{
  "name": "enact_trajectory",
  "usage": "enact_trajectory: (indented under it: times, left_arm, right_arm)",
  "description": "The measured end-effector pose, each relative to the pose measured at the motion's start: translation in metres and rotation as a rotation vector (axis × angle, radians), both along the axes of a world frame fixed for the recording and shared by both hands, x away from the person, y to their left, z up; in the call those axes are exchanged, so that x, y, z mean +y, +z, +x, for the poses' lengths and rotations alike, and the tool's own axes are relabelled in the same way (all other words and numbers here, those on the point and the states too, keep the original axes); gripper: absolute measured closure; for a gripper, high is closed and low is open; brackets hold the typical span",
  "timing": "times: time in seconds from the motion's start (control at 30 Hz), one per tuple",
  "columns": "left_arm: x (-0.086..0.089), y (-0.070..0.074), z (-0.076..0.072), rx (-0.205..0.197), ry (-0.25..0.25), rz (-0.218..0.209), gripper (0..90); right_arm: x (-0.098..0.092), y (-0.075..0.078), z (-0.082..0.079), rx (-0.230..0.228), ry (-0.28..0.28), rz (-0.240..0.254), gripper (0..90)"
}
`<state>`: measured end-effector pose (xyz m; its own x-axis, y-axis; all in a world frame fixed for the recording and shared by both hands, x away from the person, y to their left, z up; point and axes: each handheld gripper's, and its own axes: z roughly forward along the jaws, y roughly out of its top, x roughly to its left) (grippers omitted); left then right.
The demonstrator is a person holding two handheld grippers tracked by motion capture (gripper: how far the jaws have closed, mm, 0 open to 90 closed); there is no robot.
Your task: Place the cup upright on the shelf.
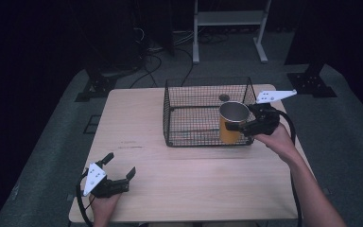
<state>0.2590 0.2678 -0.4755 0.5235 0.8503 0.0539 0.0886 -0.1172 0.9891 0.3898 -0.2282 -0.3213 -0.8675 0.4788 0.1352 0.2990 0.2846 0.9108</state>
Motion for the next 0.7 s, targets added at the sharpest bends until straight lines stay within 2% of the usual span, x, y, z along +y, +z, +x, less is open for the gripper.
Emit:
enact_trajectory:
  times: [0.37,0.7]
  left_arm:
    - [0.000,0.000,0.000,0.000,0.000,-0.002,1.8]
    - [0.000,0.000,0.000,-0.003,0.000,-0.002,1.8]
  right_arm:
    - [0.013,0.015,0.024,0.001,-0.008,-0.011,12.2]
    - [0.025,0.013,0.047,0.029,-0.017,-0.033,12.1]
